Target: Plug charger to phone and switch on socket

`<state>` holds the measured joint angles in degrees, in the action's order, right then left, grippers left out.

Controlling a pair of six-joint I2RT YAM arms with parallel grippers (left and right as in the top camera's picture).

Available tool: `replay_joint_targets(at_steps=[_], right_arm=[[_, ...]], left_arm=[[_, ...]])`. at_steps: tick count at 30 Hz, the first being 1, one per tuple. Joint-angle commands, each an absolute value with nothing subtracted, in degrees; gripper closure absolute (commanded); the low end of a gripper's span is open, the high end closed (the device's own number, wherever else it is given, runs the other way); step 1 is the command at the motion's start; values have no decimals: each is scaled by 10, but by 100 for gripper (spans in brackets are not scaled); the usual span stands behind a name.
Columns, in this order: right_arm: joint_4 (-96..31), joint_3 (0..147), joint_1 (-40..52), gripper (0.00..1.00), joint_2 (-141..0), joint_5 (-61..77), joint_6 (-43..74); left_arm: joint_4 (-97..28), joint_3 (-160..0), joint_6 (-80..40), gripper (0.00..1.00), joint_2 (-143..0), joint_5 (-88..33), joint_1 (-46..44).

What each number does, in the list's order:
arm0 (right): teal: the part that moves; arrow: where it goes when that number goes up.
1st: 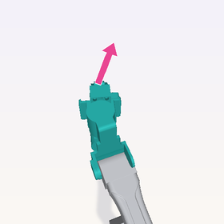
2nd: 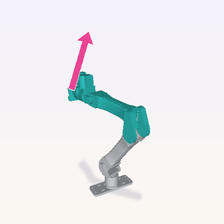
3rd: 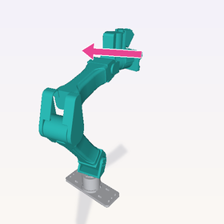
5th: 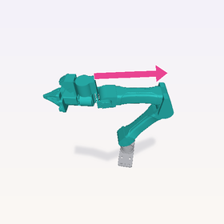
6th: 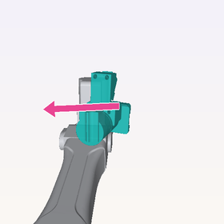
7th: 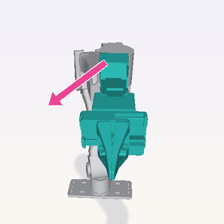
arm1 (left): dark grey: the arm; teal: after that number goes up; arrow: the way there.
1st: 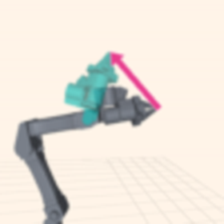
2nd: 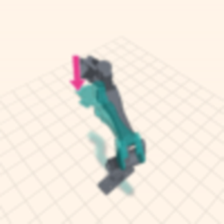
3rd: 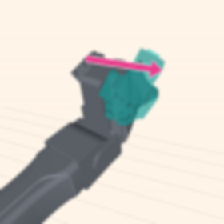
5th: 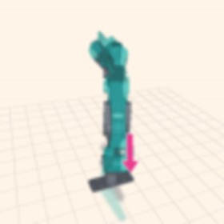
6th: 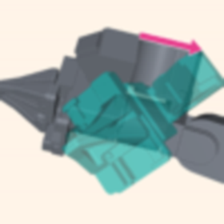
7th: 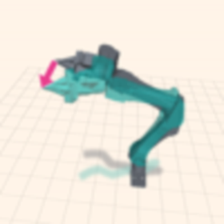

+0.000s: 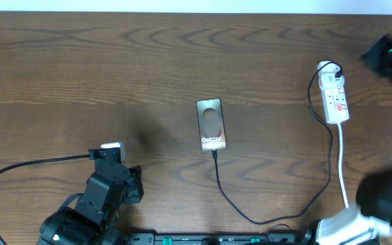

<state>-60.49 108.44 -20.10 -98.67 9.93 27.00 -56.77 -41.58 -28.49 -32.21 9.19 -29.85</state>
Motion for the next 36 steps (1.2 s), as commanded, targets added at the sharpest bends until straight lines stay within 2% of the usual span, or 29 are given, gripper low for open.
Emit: replay_joint_targets(at_steps=[1, 3, 5, 10, 16, 20, 23, 30, 36], right_arm=[[-552, 1092, -199, 98, -842, 184, 261], [-480, 1092, -199, 87, -767, 218, 262], [-415, 1092, -199, 84, -698, 234, 273], [-341, 1092, -171, 96, -577, 249, 284], [-398, 1092, -132, 95, -494, 298, 280], [-448, 1075, -105, 99, -442, 297, 276], [-440, 1042, -86, 98, -397, 297, 276], [-344, 919, -79, 88, -251, 287, 269], [-280, 854, -79, 86, -148, 284, 265]], left_arm=[[-569, -416, -288, 2, -320, 97, -301], [-570, -416, -288, 2, -320, 97, -301], [-569, -416, -288, 2, -320, 97, -301], [-570, -416, -288, 2, -320, 97, -301], [-570, -416, -288, 2, -320, 97, -301], [-570, -416, -288, 2, -320, 97, -301], [-570, -416, -288, 2, -320, 97, -301], [-570, -416, -288, 2, -320, 97, -301], [-570, -416, -288, 2, -320, 97, -301]])
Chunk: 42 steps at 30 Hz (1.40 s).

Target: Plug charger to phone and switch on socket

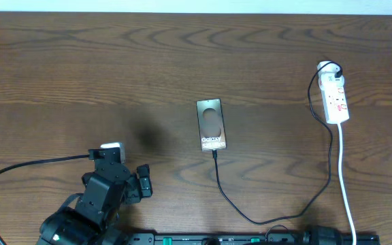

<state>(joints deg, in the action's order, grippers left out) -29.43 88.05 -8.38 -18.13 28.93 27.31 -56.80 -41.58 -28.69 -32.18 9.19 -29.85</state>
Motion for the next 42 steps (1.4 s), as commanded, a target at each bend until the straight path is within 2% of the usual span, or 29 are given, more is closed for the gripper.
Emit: replay_joint_targets(at_steps=[1, 17, 19, 25, 28, 32, 34, 35, 36, 42], right_arm=[[-278, 851, -79, 85, -136, 284, 265], [-279, 813, -79, 79, -10, 191, 251], [-281, 809, -79, 80, -4, 183, 245], [-273, 790, -81, 75, -4, 179, 246], [-262, 770, -87, 64, -4, 178, 246], [-228, 728, -107, 55, -4, 179, 257], [-222, 706, -122, 37, -4, 179, 256], [-218, 693, -130, 12, -4, 174, 256], [-215, 681, -138, 1, -4, 166, 256], [-103, 566, -188, 1, -4, 150, 325]], left_arm=[[-570, -416, -288, 2, -320, 97, -301], [-570, -416, -288, 2, -320, 97, -301], [-570, -416, -288, 2, -320, 97, -301], [-570, -416, -288, 2, -320, 97, -301], [-570, -416, -288, 2, -320, 97, -301], [-569, -416, -288, 2, -320, 97, -301], [-569, -416, -288, 2, -320, 97, -301], [-570, -416, -288, 2, -320, 97, -301], [-570, -416, -288, 2, -320, 97, -301], [-570, -416, -288, 2, -320, 97, -301]])
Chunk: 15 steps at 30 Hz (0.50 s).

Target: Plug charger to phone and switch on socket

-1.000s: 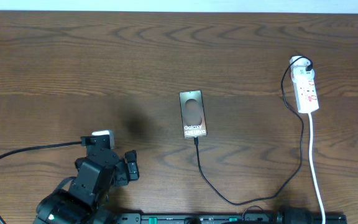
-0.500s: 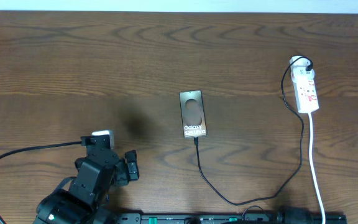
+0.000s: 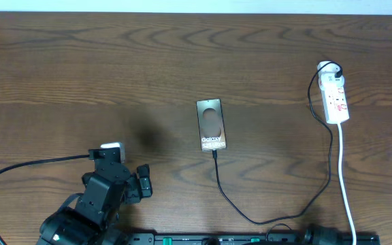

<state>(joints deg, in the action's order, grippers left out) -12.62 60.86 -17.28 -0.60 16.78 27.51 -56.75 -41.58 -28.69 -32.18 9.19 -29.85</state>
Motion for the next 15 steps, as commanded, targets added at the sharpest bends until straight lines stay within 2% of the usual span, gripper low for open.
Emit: replay_joint_targets(at_steps=[1, 7, 15], right_arm=[[-103, 555, -187, 1, -4, 139, 341], [-153, 550, -145, 1, -5, 136, 377], [-144, 538, -117, 1, -6, 99, 338]], left_arm=[[-570, -416, -288, 2, -320, 97, -301], [-570, -416, -288, 2, -320, 97, -301], [-569, -416, -288, 2, -320, 97, -301]])
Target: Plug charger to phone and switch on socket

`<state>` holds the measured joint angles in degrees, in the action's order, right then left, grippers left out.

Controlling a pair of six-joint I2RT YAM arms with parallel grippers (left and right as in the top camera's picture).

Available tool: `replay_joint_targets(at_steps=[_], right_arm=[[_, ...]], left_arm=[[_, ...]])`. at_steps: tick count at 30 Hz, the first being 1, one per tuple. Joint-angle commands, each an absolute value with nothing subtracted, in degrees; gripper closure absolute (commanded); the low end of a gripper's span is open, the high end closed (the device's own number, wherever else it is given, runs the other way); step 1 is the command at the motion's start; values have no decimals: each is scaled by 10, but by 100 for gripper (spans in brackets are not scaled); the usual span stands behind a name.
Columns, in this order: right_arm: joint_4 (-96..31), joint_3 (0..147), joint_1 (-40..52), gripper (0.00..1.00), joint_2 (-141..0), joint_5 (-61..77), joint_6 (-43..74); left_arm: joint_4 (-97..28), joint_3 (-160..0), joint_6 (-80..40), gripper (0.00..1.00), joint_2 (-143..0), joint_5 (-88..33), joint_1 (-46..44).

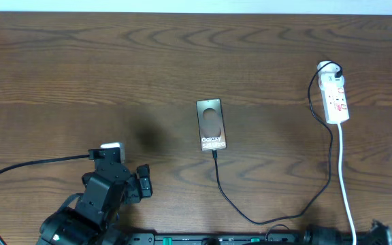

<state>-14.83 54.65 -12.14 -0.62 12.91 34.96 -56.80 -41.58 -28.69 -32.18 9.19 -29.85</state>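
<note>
The black Galaxy phone (211, 125) lies at the table's middle. A black charger cable (231, 201) meets its near edge, loops along the front and rises to the white socket strip (336, 99) at the right. A white charger plug (328, 68) sits in the strip's far end. The switch's state is too small to read. My left gripper (143, 182) rests at the lower left, well away from the phone, and whether its jaws are open is unclear. Only a dark bit of the right arm (386, 235) shows at the bottom right edge, with its gripper out of view.
The strip's white cord (344, 184) runs down to the front edge. A black cable (26, 167) trails from the left arm's wrist to the left edge. A black rail (223, 239) lies along the front edge.
A dark part of the right arm has appeared at the bottom right edge. Phone, cable, socket strip and left arm stand as they were.
At first the right arm was blurred over the right side, near the socket strip and the front right corner. Then it was out of view and the left gripper sat slightly further right. Now a sliver of the right arm shows again.
</note>
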Motion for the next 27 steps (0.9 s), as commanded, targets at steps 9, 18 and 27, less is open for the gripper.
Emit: replay_joint_targets(at_steps=[9, 18, 27], right_arm=[[-201, 448, -117, 1, -6, 107, 338], [-116, 272, -117, 1, -6, 106, 338], [71, 82, -117, 1, -6, 104, 338]], left_arm=[[-569, -416, -288, 2, -320, 97, -301], [-570, -416, -288, 2, -320, 97, -301], [-569, -416, -288, 2, -320, 97, -301]])
